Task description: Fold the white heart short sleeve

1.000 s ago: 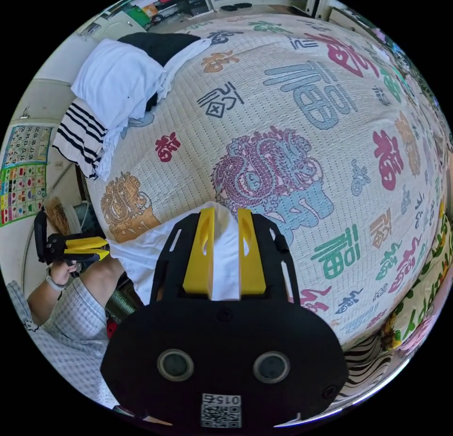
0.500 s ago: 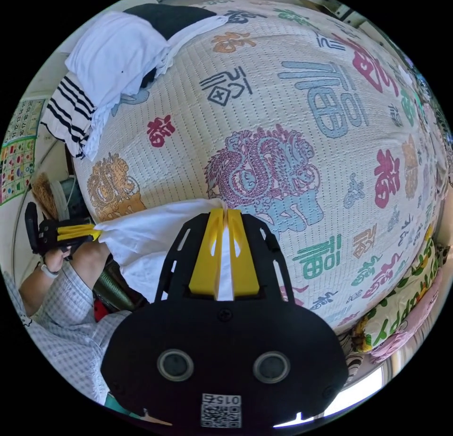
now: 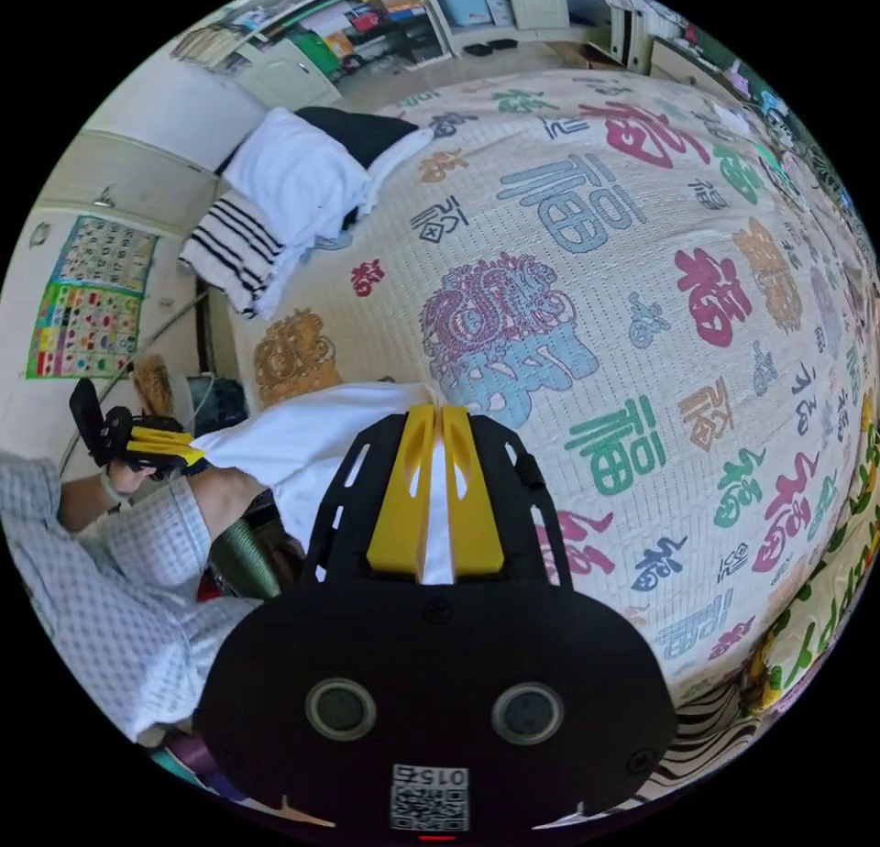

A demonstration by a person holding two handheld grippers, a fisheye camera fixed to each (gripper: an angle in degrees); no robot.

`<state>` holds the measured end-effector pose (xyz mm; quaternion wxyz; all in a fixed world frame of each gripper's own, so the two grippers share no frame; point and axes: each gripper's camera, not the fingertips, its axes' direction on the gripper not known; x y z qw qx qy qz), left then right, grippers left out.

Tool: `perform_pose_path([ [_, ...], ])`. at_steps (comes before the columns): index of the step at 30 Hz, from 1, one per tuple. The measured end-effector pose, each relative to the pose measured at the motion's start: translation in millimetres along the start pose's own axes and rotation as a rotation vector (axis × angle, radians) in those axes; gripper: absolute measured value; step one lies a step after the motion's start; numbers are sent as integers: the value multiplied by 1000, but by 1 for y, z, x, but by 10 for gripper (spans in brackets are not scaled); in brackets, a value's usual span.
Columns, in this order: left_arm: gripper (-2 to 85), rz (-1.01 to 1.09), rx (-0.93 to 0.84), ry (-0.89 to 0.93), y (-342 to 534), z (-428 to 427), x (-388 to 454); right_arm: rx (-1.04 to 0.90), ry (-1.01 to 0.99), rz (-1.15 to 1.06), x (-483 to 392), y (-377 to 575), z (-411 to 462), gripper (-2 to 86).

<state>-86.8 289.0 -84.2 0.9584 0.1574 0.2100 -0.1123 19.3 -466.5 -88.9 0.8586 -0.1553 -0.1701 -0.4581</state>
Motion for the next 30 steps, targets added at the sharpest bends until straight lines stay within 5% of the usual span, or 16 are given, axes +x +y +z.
perform_pose_path([
  [13, -5, 583, -264, 296, 10, 187, 281, 159, 46, -3, 94, 386, -38, -7],
  [30, -4, 767, -502, 248, -17, 384, 420, 297, -27, 31, 202, 616, 34, 9],
])
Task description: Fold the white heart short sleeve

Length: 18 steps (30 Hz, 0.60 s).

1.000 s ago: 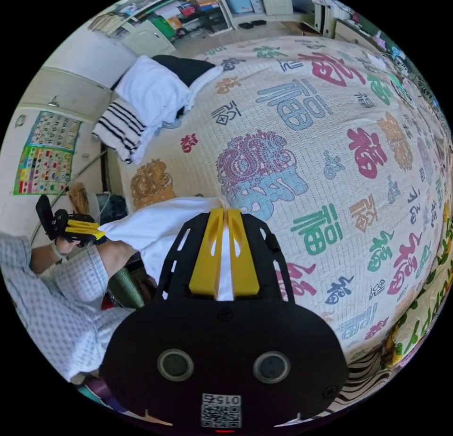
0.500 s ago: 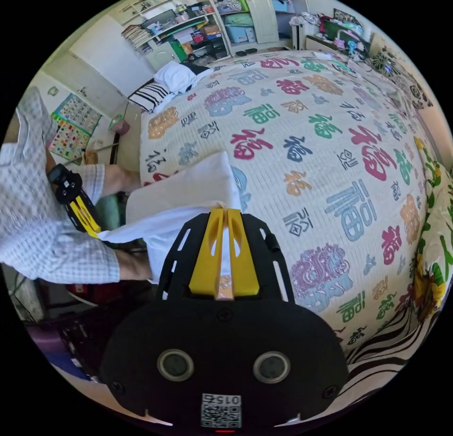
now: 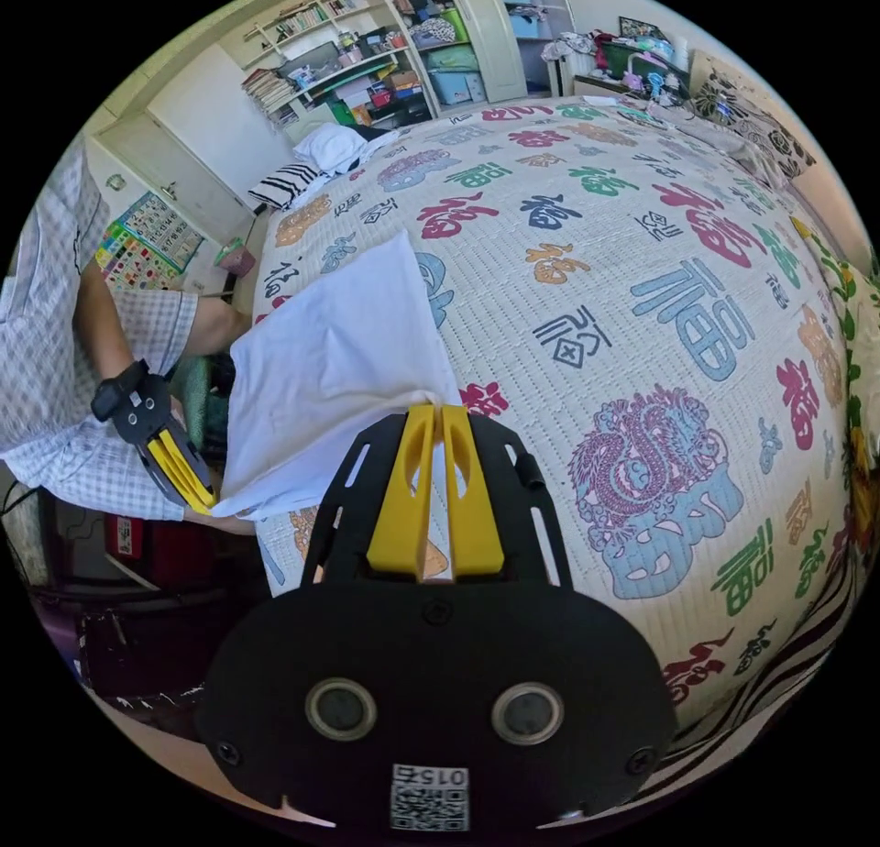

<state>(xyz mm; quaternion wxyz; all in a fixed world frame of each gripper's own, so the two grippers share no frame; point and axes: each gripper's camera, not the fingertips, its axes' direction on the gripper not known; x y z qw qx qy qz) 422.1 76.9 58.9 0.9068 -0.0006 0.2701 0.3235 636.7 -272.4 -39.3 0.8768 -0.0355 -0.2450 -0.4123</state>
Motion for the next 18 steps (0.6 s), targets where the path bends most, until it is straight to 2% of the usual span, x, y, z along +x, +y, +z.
perform_pose_path([
  [5, 5, 8, -80, 111, -32, 25, -8, 38, -80, 232, 45, 66, -13, 37],
  [10, 20, 32, 14, 198, -46, -24, -25, 199, -12, 472, 60, 143, -42, 49],
  [14, 39, -87, 145, 72, -48, -92, -85, 251, -11, 592, 62, 175, -41, 57],
  [18, 67, -253, 276, -206, -54, -162, -176, 241, -23, 645, 67, 186, -22, 65],
])
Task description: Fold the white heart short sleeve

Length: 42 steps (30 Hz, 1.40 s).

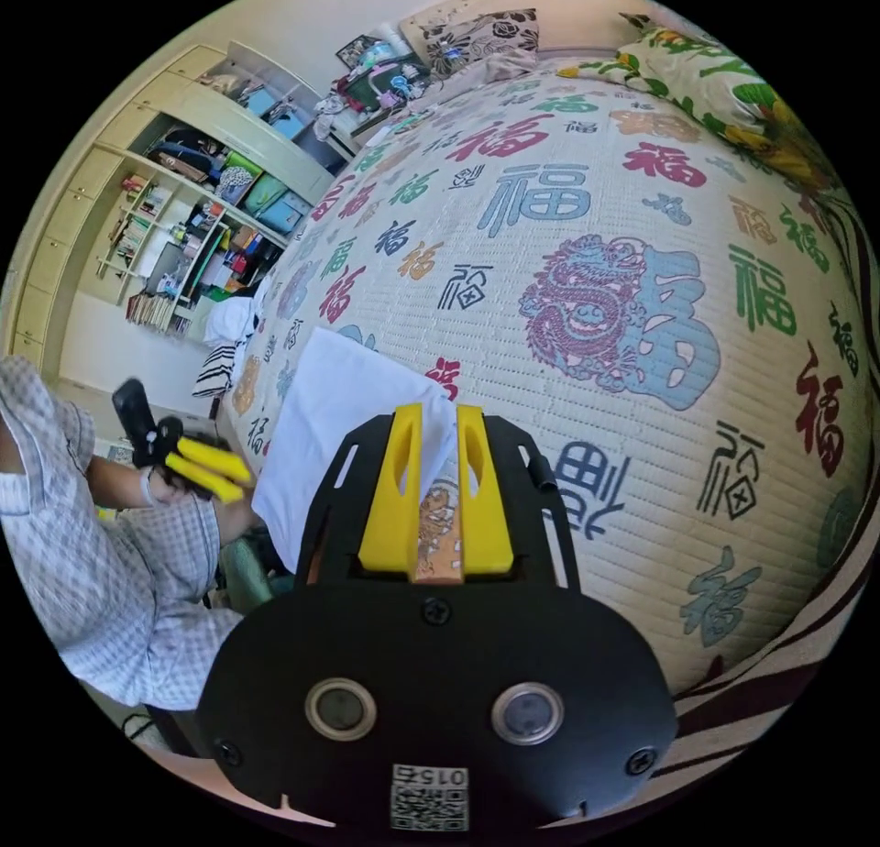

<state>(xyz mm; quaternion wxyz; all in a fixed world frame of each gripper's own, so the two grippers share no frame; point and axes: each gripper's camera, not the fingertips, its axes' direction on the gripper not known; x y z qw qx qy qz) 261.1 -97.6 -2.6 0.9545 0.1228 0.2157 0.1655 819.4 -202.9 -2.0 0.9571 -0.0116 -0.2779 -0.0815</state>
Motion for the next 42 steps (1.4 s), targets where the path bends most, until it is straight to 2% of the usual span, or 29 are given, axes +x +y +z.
perform_pose_path([
  [4, 88, -78, 102, -153, -43, 2, -62, -43, 58, 76, 20, 9, 18, 51],
  [7, 92, -126, -4, -86, -68, 33, -92, -43, 63, 82, 37, 22, 18, 35],
  [9, 67, -80, -41, -148, -74, 41, -98, -38, 43, 102, 49, 29, 15, 21],
  [15, 5, -26, -29, -114, -85, 26, -129, -24, 30, 78, 72, 48, 4, 5],
  [20, 7, -46, -43, -92, -96, 22, -153, -13, 14, 127, 98, 66, 0, 18],
  [23, 28, -79, 20, -90, -95, 1, -173, 30, 14, 139, 112, 86, -13, 38],
  [26, 65, -139, 27, 10, -86, -17, -209, 36, -80, 162, 132, 110, -23, 53],
  [30, 93, -240, -42, 267, -72, -5, -266, 50, -221, 171, 158, 133, -21, 85],
  [34, 114, -277, -26, 462, -76, 14, -304, 73, -383, 176, 178, 137, -11, 116],
  [42, 106, -190, -71, 631, -104, 38, -324, 30, -492, 149, 186, 134, 5, 85],
])
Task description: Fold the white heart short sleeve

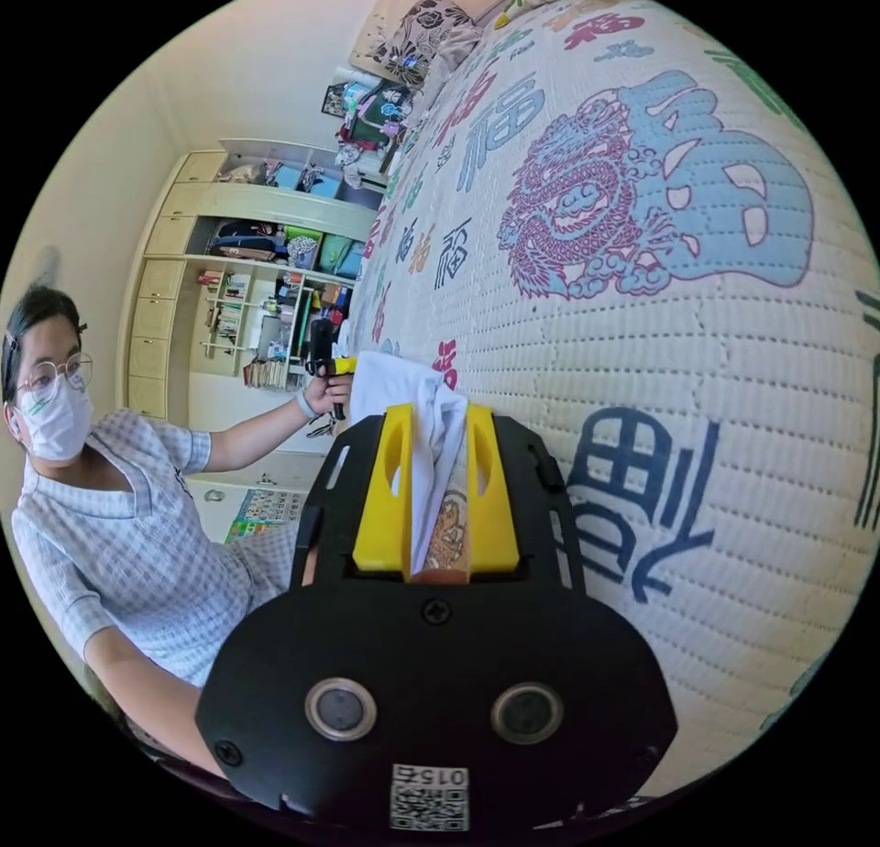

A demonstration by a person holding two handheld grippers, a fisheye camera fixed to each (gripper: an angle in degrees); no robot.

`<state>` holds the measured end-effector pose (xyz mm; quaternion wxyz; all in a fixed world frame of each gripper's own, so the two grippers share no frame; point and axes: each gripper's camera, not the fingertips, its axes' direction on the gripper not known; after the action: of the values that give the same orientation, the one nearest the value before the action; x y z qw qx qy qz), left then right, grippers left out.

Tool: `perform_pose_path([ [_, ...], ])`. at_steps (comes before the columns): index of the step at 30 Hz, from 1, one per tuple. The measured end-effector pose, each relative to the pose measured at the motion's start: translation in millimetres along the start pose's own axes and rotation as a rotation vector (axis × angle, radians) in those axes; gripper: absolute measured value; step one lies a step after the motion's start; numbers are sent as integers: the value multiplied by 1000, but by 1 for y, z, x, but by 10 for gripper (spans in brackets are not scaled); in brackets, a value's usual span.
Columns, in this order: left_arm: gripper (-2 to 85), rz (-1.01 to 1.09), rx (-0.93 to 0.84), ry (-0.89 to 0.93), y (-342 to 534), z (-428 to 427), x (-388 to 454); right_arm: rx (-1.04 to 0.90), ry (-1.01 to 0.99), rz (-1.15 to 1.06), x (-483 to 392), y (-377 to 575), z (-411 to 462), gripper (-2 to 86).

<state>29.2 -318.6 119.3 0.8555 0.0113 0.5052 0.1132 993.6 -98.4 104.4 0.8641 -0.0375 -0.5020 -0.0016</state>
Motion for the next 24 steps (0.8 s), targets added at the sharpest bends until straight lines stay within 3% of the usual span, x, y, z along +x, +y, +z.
perform_pose_path([
  [7, 14, 34, -19, -31, -5, -8, 9, -2, -42, -27, -22, 10, 0, 41],
  [17, 2, 295, 22, -168, -27, -30, 83, 56, 140, -213, -121, 11, -16, 35],
  [24, 4, 575, -53, -233, 56, -22, 166, -20, 264, -439, -235, 81, 4, 36],
])
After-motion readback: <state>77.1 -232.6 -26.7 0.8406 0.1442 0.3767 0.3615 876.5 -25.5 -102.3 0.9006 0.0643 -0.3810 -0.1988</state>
